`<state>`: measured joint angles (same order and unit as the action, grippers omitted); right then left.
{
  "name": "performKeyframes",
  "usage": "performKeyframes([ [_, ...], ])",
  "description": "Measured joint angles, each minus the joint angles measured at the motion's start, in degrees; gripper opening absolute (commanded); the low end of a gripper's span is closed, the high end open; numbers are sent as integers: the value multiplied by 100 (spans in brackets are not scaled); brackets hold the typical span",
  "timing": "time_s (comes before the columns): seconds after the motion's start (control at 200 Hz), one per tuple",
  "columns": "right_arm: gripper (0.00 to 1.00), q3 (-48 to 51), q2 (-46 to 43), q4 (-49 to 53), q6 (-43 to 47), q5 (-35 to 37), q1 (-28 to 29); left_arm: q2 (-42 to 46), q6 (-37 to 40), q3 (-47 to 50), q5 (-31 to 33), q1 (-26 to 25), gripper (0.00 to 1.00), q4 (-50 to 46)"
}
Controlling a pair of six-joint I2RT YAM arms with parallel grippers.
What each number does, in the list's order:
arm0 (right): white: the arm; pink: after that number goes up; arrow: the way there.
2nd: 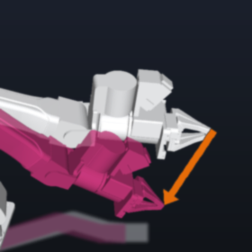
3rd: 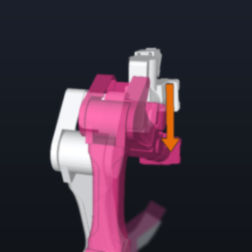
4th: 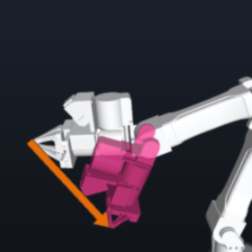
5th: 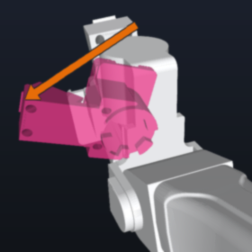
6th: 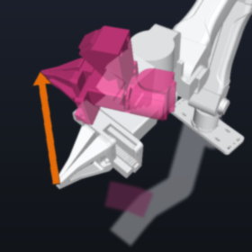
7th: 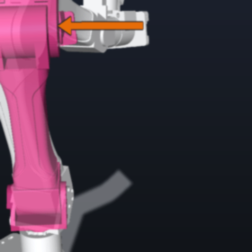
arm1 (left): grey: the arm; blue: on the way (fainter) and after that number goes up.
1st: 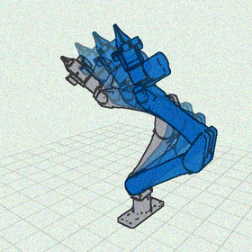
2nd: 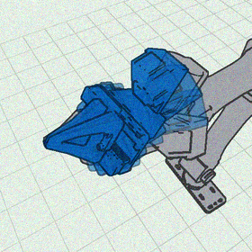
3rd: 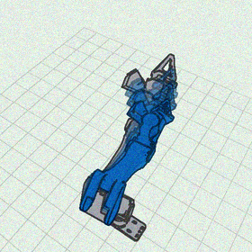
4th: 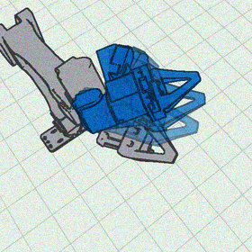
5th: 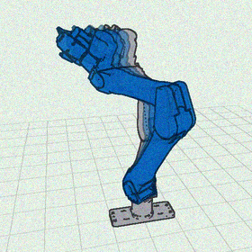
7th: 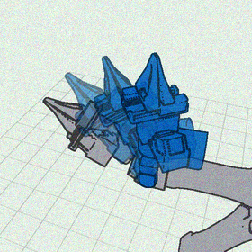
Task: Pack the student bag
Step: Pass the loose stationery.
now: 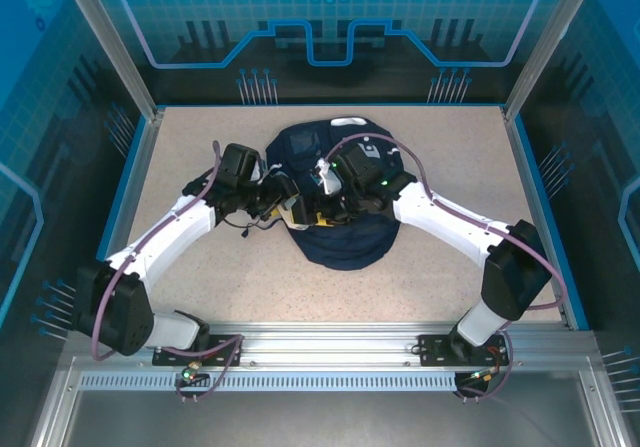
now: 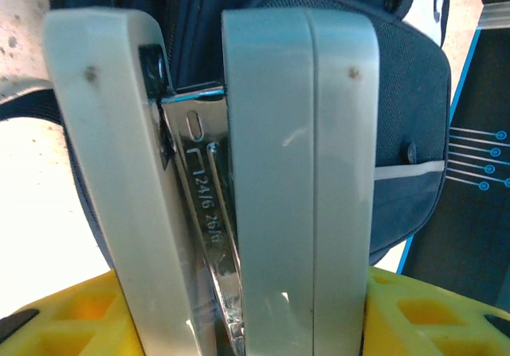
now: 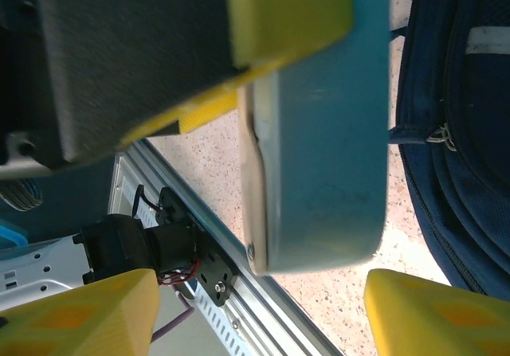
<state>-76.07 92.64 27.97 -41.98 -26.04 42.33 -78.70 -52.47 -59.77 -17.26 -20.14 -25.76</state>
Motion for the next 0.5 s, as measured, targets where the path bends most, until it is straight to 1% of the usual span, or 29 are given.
performKeyframes([
  [0.135,61,35,11,-68,-166,-11,-13,-11,-4,0,-26,-26,31,59],
  [0.28,61,109,17,-162,-282,0,-48,-11,-4,0,-22,-28,30,81],
  [0.385,67,142,4,-190,-295,114,-50,-11,-4,0,-20,-28,29,83],
  [0.44,73,181,-35,-197,-302,275,-48,-11,-7,0,-42,-28,29,94],
  [0.5,75,262,-90,-190,-293,463,-50,-11,-7,0,-105,-37,28,131],
])
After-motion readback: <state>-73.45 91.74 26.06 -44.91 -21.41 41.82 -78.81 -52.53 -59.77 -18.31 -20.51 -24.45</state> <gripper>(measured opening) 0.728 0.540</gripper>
